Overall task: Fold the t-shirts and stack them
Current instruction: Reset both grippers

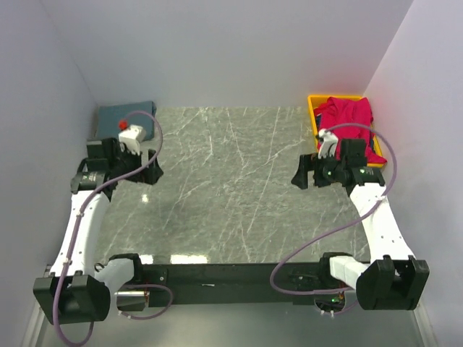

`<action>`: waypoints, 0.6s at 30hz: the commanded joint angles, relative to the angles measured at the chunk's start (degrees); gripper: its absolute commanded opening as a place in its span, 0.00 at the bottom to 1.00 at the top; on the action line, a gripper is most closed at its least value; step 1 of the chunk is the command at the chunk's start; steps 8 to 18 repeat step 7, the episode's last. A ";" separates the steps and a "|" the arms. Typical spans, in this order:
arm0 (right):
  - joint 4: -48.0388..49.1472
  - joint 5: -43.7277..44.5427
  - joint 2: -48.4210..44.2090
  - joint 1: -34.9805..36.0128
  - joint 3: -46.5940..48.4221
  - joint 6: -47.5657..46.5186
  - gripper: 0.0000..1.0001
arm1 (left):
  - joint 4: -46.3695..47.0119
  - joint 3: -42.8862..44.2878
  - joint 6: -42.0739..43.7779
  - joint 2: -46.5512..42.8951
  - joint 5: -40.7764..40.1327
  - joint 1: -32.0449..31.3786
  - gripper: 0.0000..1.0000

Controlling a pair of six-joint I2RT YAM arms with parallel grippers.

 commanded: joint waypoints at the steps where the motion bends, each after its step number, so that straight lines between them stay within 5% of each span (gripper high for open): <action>1: 3.09 3.69 -4.62 -0.26 -5.46 -2.29 1.00 | 1.99 -4.86 0.49 -1.81 -3.67 -1.06 1.00; 7: 3.79 5.63 -6.92 -0.17 -6.99 -2.82 1.00 | 5.86 -7.70 -3.89 -0.14 -13.33 -1.33 0.99; 18: 3.79 5.63 -6.92 -0.17 -6.99 -2.82 1.00 | 5.86 -7.70 -3.89 -0.14 -13.33 -1.33 0.99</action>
